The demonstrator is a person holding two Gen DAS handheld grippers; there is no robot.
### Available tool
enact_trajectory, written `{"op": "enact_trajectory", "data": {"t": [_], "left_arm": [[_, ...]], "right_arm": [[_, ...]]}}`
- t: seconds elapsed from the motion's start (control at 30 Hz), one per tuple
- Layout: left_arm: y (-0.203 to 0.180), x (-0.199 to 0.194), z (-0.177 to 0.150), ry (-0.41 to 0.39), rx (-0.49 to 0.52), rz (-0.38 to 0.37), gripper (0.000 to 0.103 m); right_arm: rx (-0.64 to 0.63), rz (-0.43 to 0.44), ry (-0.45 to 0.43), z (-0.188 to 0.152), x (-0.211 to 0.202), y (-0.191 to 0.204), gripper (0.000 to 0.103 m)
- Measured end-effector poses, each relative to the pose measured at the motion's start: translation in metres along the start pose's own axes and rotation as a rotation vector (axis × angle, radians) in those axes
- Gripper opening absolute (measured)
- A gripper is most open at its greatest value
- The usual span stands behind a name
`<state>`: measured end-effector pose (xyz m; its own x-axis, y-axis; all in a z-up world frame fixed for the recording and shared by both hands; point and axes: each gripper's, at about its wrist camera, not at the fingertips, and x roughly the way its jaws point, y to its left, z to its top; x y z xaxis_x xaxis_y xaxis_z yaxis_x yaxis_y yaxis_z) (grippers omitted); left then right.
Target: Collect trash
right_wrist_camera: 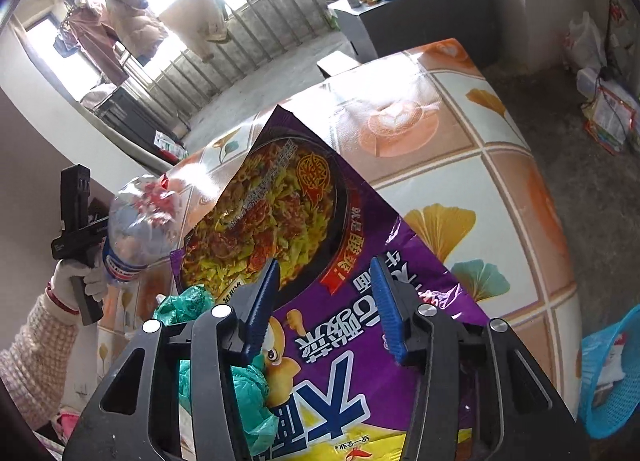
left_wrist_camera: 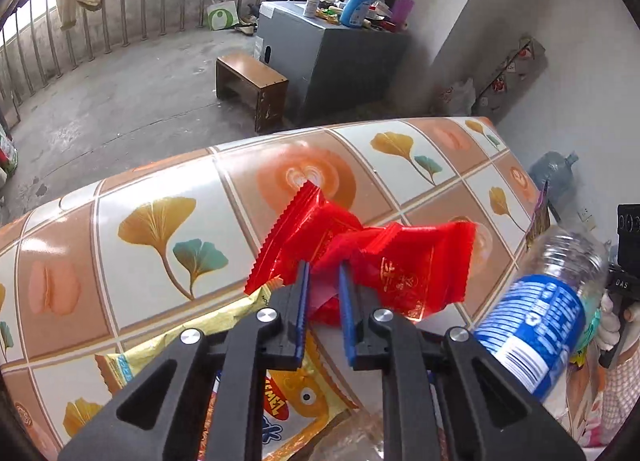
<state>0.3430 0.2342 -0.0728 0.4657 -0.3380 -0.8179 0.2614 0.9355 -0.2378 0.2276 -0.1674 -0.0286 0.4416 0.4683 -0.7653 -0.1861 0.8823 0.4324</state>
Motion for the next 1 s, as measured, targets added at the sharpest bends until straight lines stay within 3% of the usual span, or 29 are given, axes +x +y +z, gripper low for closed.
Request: {"op": "enact_trajectory", "data": {"t": [0.27, 0.47, 0.8, 0.97, 1.0], "left_arm": [[-0.028, -0.007, -0.024, -0.007, 0.008, -0.032, 0.009], [-0.057, -0.010, -0.045, 0.018, 0.023, -0.136, 0.004], [-0.094, -0.029, -0.093, 0.055, 0.116, -0.176, 0.004], [-0.092, -0.053, -0.110, -0.020, 0.079, -0.120, 0.004], [-0.089, -0.059, -0.112, -0.042, 0.055, -0.115, 0.004]], "right_arm": [[-0.040, 0.017, 0.012, -0.023, 0.003, 0.027, 0.013], [-0.059, 0.001, 0.018, -0.048, -0.010, 0.042, 0.004], [-0.017, 0.031, 0.044, -0.103, -0.039, 0.063, 0.002], [-0.078, 0.004, 0.036, -0.111, -0.050, 0.081, 0.003], [-0.082, 0.011, 0.030, -0.109, -0.053, 0.081, 0.009]]}}
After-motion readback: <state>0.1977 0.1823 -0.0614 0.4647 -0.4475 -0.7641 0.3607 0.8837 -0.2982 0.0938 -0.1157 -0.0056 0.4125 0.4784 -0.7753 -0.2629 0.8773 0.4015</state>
